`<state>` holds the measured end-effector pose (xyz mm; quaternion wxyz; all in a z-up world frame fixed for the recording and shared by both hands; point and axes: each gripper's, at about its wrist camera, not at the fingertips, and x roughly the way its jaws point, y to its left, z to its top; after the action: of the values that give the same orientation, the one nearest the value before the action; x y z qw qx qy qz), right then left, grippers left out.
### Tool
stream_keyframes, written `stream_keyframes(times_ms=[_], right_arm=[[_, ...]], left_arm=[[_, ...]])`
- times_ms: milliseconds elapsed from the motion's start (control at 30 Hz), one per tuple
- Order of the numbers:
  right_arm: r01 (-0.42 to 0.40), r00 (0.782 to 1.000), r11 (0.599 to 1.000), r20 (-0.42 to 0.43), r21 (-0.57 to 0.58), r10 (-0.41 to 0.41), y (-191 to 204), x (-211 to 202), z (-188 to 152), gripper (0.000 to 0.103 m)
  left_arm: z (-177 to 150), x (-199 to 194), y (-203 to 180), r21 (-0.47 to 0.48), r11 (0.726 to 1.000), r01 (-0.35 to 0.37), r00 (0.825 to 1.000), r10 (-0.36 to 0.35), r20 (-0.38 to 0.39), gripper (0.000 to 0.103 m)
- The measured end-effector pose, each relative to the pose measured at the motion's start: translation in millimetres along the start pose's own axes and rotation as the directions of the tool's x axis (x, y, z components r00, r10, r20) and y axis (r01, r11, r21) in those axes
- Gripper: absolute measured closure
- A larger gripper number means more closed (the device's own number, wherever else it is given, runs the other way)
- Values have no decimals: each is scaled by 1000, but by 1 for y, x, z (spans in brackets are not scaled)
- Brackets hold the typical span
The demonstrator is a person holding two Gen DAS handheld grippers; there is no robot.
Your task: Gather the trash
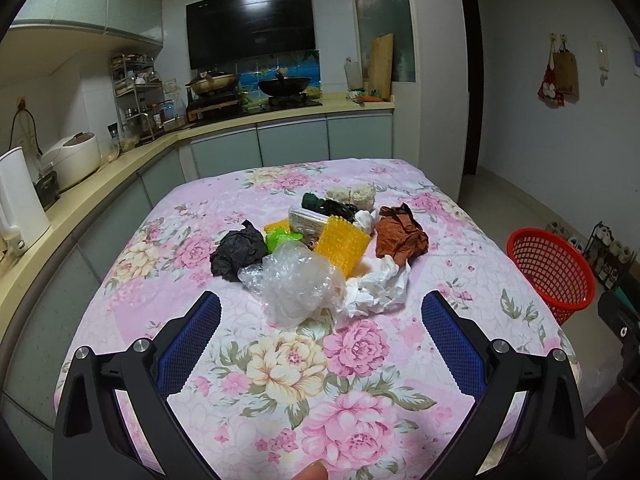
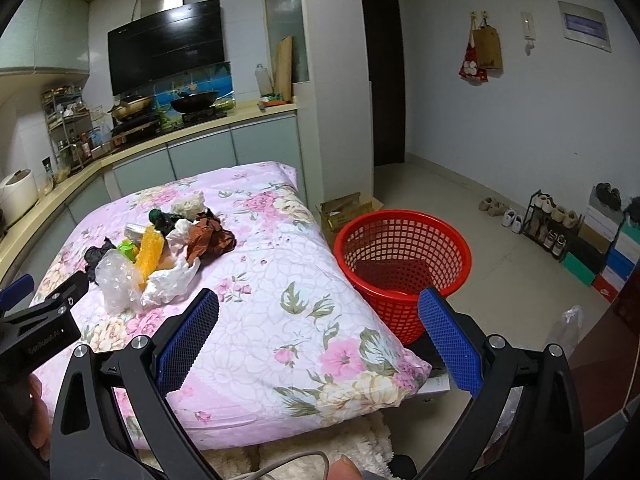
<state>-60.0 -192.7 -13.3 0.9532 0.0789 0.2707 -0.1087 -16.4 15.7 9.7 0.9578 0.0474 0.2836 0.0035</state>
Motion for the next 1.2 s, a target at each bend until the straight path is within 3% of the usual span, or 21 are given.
stream_keyframes(times_ms=[533,1200], right_arm=[[38,999,998,-28,44,-37,-15,1,-4,5],[44,999,998,-30,45,-43,-18,1,-5,5]], left_arm=[[-8,2,-20,59,994,89,996,-88,-25,6],[-10,0,-27,72,991,116,993,-114,-32,6]])
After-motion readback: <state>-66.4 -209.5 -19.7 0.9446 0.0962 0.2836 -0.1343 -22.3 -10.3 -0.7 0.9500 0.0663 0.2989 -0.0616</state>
